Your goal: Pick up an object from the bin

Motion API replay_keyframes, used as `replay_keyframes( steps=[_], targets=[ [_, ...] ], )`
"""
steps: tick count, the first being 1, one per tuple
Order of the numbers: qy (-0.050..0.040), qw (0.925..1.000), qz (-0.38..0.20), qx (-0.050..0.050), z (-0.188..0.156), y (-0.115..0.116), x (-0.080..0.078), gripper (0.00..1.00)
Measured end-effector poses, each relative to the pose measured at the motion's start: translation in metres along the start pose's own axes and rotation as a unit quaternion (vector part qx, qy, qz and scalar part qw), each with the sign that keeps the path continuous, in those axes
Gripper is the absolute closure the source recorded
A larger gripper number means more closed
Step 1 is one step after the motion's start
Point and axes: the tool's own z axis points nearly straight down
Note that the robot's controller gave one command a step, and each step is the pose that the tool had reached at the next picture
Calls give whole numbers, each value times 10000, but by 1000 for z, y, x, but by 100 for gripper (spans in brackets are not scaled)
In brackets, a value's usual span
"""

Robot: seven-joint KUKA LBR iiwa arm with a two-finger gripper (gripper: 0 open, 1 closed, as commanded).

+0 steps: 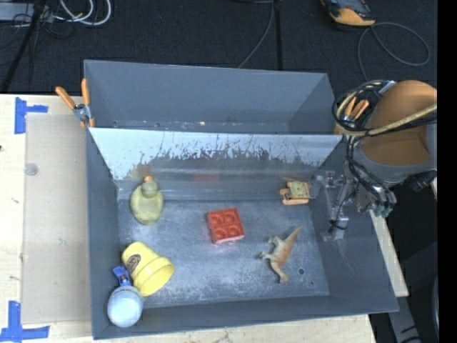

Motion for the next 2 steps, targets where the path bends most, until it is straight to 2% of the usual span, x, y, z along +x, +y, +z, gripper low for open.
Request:
replay_keyframes(
  steps=[2],
  targets=[
    [-35, 10000, -26, 6, -5, 1, -2, 0]
  ],
)
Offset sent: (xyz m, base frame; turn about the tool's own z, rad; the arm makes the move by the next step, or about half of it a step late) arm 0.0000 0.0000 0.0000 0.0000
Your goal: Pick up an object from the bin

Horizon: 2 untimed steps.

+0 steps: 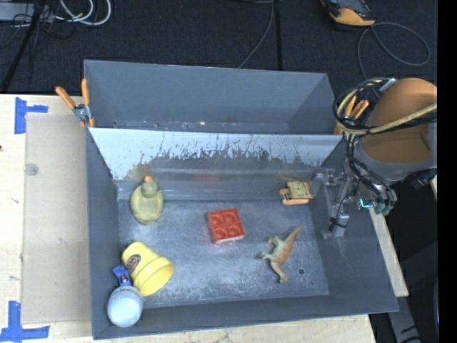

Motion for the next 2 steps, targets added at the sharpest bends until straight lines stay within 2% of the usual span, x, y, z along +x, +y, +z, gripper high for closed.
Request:
replay_keyframes(
  steps=[1, 2],
  targets=[
    [0, 10000, -4, -1, 0, 0, 0, 0],
    [-27, 9995, -301, 14, 31, 29, 17, 0]
  ],
)
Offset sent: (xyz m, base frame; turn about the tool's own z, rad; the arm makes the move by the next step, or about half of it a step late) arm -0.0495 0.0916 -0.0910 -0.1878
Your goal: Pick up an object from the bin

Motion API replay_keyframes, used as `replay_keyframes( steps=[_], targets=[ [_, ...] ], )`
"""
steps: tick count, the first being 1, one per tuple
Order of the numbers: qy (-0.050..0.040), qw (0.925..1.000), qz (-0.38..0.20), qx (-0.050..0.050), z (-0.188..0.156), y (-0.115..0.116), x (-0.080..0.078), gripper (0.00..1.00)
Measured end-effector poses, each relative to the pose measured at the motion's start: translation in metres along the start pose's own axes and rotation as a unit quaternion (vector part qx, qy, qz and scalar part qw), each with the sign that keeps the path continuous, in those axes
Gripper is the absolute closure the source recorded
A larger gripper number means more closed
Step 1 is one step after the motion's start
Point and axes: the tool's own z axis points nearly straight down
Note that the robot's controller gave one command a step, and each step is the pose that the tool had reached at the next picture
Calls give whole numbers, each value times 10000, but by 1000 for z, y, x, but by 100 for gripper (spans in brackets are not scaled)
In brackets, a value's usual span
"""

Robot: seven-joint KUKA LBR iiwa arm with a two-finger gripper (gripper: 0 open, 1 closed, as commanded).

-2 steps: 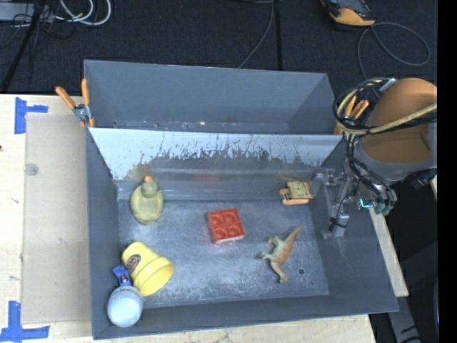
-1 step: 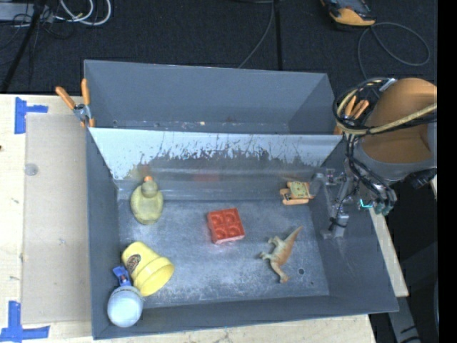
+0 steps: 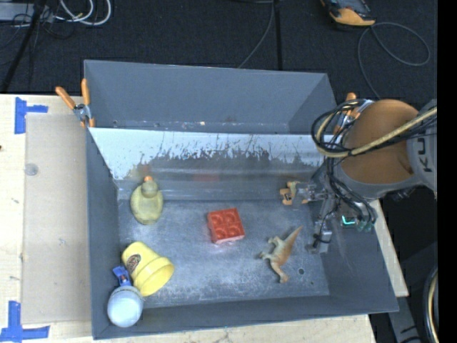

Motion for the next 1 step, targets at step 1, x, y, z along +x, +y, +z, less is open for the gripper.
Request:
replay_keyframes(
  steps=[1],
  targets=[
    [64, 9979, -650, -33, 59, 66, 30, 100]
  ],
)
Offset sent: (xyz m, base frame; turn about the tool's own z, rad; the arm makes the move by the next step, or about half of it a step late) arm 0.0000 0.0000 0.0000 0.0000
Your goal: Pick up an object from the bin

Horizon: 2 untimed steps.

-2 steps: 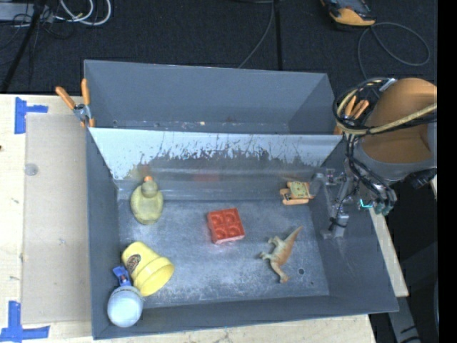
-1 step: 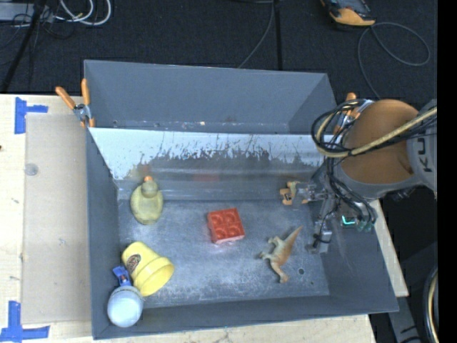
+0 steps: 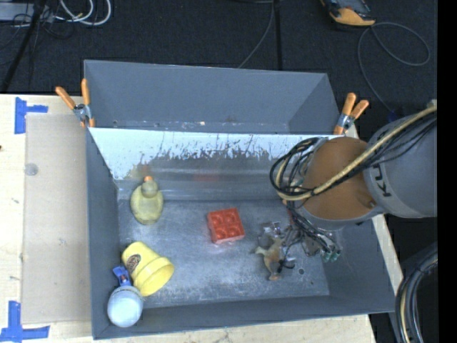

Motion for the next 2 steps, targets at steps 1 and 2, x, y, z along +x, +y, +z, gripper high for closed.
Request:
replay_keyframes(
  steps=[1, 2],
  targets=[
    [0, 10000, -3, 0, 0, 0, 0, 100],
    [-3, 9999, 169, 0, -135, -12, 9, 100]
  ],
)
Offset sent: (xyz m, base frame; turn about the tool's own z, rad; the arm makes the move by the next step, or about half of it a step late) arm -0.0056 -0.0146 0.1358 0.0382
